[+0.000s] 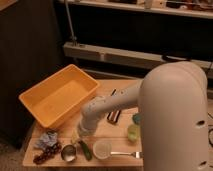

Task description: Place pepper in plastic cup

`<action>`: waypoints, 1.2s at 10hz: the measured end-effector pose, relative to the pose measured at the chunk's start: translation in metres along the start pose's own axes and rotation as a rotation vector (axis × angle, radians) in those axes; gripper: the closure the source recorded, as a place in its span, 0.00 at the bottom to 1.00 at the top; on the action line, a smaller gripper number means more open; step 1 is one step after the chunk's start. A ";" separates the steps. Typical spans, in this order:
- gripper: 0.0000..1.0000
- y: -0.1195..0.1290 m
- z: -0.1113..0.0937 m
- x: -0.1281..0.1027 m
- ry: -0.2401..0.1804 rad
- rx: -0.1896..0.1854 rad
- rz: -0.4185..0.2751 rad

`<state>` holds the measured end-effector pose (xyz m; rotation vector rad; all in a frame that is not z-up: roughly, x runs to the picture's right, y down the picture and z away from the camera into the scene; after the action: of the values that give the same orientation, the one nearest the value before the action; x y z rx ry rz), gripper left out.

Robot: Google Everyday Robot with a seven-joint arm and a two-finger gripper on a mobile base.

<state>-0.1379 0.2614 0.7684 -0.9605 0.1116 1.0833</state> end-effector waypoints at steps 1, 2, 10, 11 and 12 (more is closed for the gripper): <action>0.35 0.002 0.001 -0.001 0.007 0.002 -0.005; 0.35 0.003 0.001 -0.001 0.014 0.005 -0.009; 0.41 0.009 0.014 -0.004 0.069 0.028 -0.013; 0.50 0.008 0.015 -0.004 0.068 0.031 -0.018; 0.63 0.007 0.014 -0.004 0.068 0.032 -0.018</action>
<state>-0.1507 0.2695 0.7746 -0.9685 0.1753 1.0302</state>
